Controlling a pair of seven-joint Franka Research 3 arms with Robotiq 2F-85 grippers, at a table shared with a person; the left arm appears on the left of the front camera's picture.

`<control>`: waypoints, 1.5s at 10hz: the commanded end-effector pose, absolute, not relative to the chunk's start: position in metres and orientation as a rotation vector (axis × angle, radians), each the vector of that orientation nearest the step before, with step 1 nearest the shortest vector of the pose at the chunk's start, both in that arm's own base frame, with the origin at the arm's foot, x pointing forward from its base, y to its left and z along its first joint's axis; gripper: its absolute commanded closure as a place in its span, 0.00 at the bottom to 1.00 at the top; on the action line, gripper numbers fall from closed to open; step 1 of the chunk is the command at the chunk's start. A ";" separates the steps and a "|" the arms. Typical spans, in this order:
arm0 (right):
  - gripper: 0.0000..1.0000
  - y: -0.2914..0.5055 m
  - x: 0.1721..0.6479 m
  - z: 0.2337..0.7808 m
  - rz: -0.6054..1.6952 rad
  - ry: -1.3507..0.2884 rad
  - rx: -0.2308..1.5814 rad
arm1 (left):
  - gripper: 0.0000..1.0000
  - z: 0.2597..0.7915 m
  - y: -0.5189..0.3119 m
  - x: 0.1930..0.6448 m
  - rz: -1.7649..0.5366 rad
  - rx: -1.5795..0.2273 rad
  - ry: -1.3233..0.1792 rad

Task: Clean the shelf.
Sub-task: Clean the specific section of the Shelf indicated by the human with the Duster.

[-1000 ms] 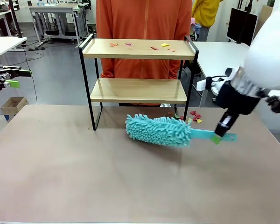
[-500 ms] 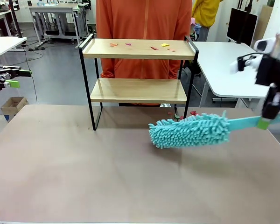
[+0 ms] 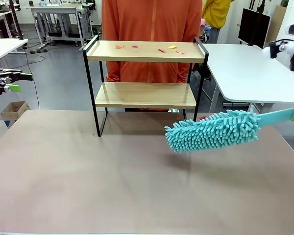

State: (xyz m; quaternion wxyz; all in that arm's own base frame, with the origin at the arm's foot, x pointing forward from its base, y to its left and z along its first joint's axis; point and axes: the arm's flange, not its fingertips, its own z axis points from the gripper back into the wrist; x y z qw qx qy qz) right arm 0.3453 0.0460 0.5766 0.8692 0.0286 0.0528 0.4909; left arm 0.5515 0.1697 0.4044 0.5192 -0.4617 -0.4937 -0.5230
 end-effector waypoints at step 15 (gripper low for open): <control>0.87 0.048 0.343 0.576 1.008 0.113 0.052 | 0.00 0.407 0.167 0.549 -1.258 -1.103 -1.180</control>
